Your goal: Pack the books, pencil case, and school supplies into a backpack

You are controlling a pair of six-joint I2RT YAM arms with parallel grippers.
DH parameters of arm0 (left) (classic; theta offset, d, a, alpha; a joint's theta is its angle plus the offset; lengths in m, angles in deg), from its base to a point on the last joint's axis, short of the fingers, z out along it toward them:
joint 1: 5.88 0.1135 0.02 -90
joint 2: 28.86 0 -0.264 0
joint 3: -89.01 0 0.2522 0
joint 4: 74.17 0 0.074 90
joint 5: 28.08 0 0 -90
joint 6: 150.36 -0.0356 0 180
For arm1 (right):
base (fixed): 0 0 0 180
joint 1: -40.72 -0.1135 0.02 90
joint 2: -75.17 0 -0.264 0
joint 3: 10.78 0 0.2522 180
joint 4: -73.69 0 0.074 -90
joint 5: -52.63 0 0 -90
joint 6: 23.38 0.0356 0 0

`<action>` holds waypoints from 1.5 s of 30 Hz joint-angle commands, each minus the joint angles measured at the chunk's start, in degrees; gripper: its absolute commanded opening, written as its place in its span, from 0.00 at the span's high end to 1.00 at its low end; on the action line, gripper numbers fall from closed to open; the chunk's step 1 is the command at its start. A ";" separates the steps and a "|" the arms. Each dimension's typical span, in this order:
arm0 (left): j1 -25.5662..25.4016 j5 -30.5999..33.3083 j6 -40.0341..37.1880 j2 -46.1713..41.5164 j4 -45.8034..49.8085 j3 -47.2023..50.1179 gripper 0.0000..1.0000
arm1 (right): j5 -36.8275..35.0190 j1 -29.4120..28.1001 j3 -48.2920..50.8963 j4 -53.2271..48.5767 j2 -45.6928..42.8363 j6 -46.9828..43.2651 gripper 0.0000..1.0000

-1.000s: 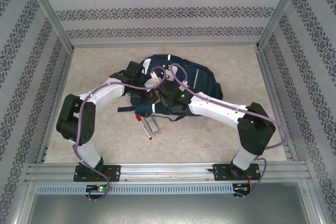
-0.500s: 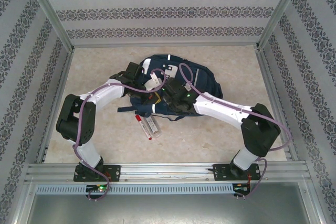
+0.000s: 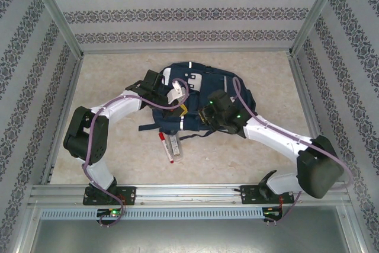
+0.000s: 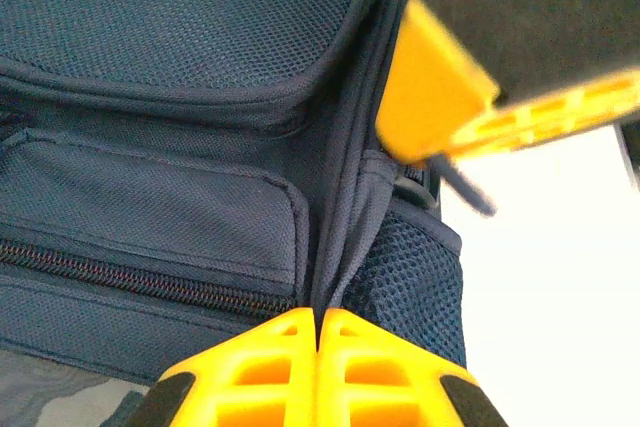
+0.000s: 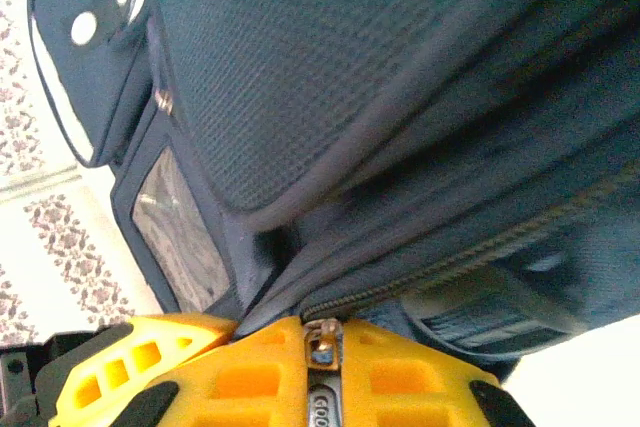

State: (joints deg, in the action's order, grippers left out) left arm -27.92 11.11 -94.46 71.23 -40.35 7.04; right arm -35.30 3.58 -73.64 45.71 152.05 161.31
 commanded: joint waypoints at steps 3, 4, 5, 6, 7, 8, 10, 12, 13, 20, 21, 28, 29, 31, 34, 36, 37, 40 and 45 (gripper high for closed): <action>3.20 6.01 -3.22 -1.14 -0.50 0.37 1.00 | -3.03 5.66 6.50 -9.87 -4.72 3.22 0.88; 3.15 6.27 -3.54 -1.07 -0.62 0.41 1.00 | -3.12 6.02 7.37 -10.46 -5.43 3.87 0.88; 3.15 6.43 -3.68 -1.04 -0.95 0.44 1.00 | -3.61 6.12 8.24 -10.90 -6.26 4.91 0.88; 3.19 6.53 -3.81 -0.97 -1.20 0.46 1.00 | -3.65 6.38 9.14 -10.76 -6.83 5.65 0.85; 3.21 6.55 -4.10 -1.04 -1.41 0.51 1.00 | -3.40 6.63 10.03 -10.32 -7.30 6.11 0.83; 3.19 6.60 -4.05 -1.01 -1.70 0.40 1.00 | -2.96 6.95 10.57 -9.99 -7.61 6.13 0.82; 3.20 6.44 -3.86 -0.91 -1.36 -0.03 1.00 | -2.33 7.17 10.79 -9.26 -7.84 4.86 0.82; 3.23 6.11 -3.73 -0.78 -1.07 -0.49 1.00 | -1.80 7.11 9.53 -9.18 -7.56 1.56 0.78; 3.16 5.93 -3.58 -0.78 -1.01 -0.60 1.00 | -1.20 6.97 8.53 -9.15 -7.21 -1.15 0.76; 3.21 4.56 -2.03 -0.88 -1.95 -0.35 1.00 | -0.17 0.63 -0.91 -12.53 -1.70 -28.27 0.61; 3.15 4.49 -1.93 -0.87 -1.86 -0.44 1.00 | -1.43 -1.10 -1.23 -12.27 -1.31 -29.54 0.60; 3.15 4.81 -2.37 -0.98 -1.69 0.26 1.00 | -9.42 -7.21 -5.42 -9.01 4.55 -37.71 0.58; 3.16 4.84 -2.45 -1.00 -1.60 0.34 1.00 | -10.12 -7.32 -6.08 -8.90 5.62 -38.92 0.58; 3.18 4.75 -2.45 -0.97 -1.44 0.33 1.00 | -11.20 -7.22 -6.76 -8.66 6.90 -40.14 0.59; 3.17 4.65 -2.50 -0.94 -1.26 0.19 1.00 | -12.86 -6.80 -8.07 -8.81 8.97 -42.64 0.59; 3.15 4.92 -2.63 -1.21 -1.03 0.31 1.00 | -14.40 -6.11 -8.41 -8.15 10.59 -43.72 0.61; 3.18 4.92 -2.62 -1.30 -1.06 0.36 1.00 | -14.53 -5.85 -8.40 -7.83 10.90 -43.65 0.62; 3.21 4.84 -2.37 -1.22 -1.33 0.56 1.00 | -16.08 -5.74 -9.38 -8.16 11.53 -43.39 0.67; 3.21 5.06 -2.45 -1.44 -1.25 0.98 1.00 | -22.28 -6.35 -13.17 -15.50 14.06 -37.49 0.67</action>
State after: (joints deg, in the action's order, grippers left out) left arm -25.63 16.53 -96.80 71.23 -40.33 7.46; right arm -50.69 -2.56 -83.85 34.94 164.90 120.90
